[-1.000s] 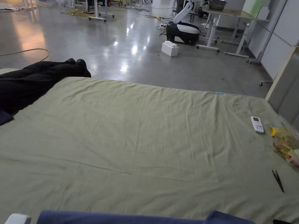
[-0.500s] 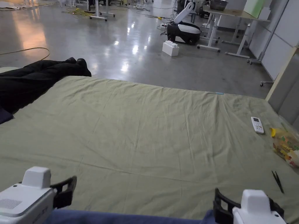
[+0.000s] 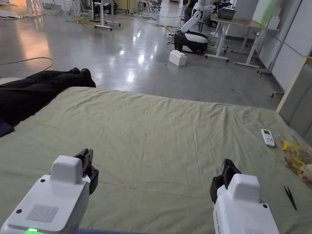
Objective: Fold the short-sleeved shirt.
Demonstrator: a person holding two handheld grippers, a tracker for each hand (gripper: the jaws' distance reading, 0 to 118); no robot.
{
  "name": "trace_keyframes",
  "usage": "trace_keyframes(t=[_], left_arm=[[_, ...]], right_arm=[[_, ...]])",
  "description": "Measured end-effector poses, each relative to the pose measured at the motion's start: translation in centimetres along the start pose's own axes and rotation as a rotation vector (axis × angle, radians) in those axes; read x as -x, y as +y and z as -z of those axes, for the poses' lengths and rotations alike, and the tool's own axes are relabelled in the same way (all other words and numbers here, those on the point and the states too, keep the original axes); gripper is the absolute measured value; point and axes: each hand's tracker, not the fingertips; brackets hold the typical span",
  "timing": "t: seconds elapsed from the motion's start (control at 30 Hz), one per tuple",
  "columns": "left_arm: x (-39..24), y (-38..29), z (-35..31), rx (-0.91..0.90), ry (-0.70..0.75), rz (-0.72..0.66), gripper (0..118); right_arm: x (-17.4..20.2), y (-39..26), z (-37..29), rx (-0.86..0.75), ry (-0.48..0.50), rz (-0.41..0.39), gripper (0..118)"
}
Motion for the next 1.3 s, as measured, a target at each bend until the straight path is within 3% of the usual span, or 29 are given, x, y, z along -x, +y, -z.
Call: trace_keyframes(t=[0.3, 0.5, 0.6, 0.73, 0.77, 0.8, 0.9, 0.93, 1.03, 1.17, 1.3], left_arm=[[4.1, -0.8, -1.0, 0.049, 0.091, -0.069, 1], [12.2, -5.1, -0.1, 0.345, 0.036, -0.174, 1], [16.3, -8.0, 1.1, 0.539, -0.073, -0.269, 1], [19.2, -12.3, 2.2, 0.735, -0.164, -0.275, 2], [19.2, -13.0, 2.1, 0.761, -0.183, -0.288, 6], [19.6, -13.8, 2.5, 0.787, -0.197, -0.308, 21], [20.9, -16.8, 3.9, 0.846, -0.278, -0.434, 93], [21.1, -17.6, 4.4, 0.862, -0.305, -0.474, 105], [21.7, -19.6, 5.6, 0.864, -0.444, -0.613, 109], [21.7, -20.8, 6.3, 0.839, -0.462, -0.766, 110], [21.5, -21.2, 7.2, 0.871, -0.636, -0.978, 104]], right_arm=[[0.5, 0.0, -0.3, -0.003, 0.034, 0.02, 0], [0.9, -0.7, 0.1, 0.028, 0.062, -0.019, 0], [1.1, -1.3, 0.2, 0.051, 0.074, -0.035, 0], [1.4, -2.4, 0.4, 0.092, 0.091, -0.056, 0], [1.5, -2.7, 0.4, 0.101, 0.092, -0.061, 0], [1.6, -2.9, 0.5, 0.112, 0.093, -0.064, 0], [1.9, -3.6, 0.7, 0.14, 0.098, -0.068, 0], [2.0, -3.8, 0.7, 0.145, 0.099, -0.073, 0], [2.1, -4.4, 0.9, 0.167, 0.103, -0.089, 0], [2.1, -5.3, 1.4, 0.216, 0.103, -0.091, 0], [2.2, -5.7, 1.5, 0.245, 0.097, -0.086, 0]])
